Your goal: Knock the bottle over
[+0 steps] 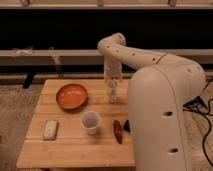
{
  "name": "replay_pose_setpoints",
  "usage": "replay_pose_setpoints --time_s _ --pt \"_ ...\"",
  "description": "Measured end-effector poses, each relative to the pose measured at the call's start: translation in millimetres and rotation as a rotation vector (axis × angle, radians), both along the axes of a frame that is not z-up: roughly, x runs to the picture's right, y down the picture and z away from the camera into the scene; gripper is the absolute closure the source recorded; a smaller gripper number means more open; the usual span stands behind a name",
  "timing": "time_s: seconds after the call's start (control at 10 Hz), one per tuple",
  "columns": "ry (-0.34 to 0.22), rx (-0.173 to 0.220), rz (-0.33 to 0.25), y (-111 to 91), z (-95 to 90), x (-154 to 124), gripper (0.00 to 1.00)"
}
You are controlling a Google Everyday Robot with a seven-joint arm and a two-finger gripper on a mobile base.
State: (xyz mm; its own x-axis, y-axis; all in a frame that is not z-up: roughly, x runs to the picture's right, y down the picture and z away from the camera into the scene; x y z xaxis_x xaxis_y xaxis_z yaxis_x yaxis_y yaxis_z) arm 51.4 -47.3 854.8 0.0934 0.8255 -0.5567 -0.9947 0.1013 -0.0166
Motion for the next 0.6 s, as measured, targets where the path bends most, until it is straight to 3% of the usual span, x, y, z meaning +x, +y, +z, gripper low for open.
replay_pose_setpoints --time_s 0.3,0.6 --pt "-0.038 -0.013 0.004 6 14.5 -8 0.35" --pt "-0.095 -0.027 -0.001 11 11.9 -40 0.35"
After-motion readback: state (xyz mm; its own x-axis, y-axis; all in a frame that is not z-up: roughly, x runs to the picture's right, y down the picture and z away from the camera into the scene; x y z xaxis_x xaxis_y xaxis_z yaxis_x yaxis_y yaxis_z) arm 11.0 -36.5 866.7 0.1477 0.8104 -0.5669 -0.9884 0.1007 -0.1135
